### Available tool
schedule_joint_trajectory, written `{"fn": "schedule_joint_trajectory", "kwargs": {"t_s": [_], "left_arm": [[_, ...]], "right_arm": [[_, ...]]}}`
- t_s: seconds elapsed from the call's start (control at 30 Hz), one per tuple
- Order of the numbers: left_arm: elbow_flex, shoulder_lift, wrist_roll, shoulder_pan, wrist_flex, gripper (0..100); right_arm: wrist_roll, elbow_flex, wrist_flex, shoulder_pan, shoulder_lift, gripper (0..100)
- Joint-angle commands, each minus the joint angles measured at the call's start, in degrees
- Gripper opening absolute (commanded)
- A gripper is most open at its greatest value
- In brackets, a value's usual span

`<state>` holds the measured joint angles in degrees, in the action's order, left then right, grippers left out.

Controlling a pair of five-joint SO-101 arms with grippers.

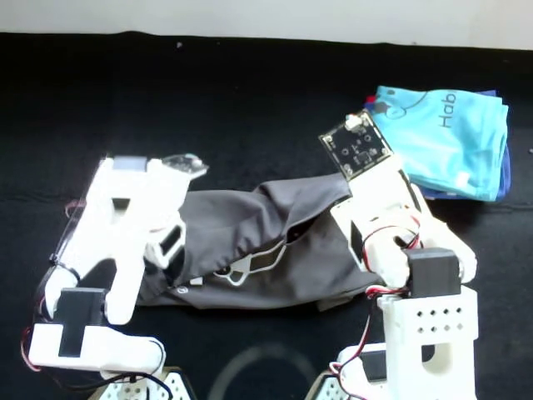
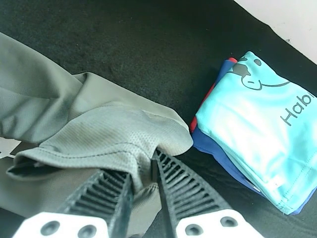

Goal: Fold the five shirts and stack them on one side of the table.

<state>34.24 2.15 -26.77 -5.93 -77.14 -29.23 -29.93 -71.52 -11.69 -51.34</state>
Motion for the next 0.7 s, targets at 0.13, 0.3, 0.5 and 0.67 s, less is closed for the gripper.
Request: {"fn": "schedule_joint_trajectory", "kwargs": {"t_s": [0.13, 0.3, 0.5, 0.67], "left_arm": [[8.3, 1.8, 0.6, -4.8, 15.3, 16], [8.1, 2.3, 0.4, -6.9, 15.5, 16], [4.6, 2.4, -0.2, -12.7, 7.2, 16], [-3.9, 2.4, -1.1, -12.8, -4.0, 16]], "right_arm": [[0.3, 0.4, 1.2, 0.7, -1.5, 0.5], [0.3, 0.4, 1.2, 0.6, -1.4, 0.5], [0.2, 0.4, 1.2, 0.6, -1.4, 0.5], [0.2, 0.4, 1.2, 0.5, -1.4, 0.5]]}}
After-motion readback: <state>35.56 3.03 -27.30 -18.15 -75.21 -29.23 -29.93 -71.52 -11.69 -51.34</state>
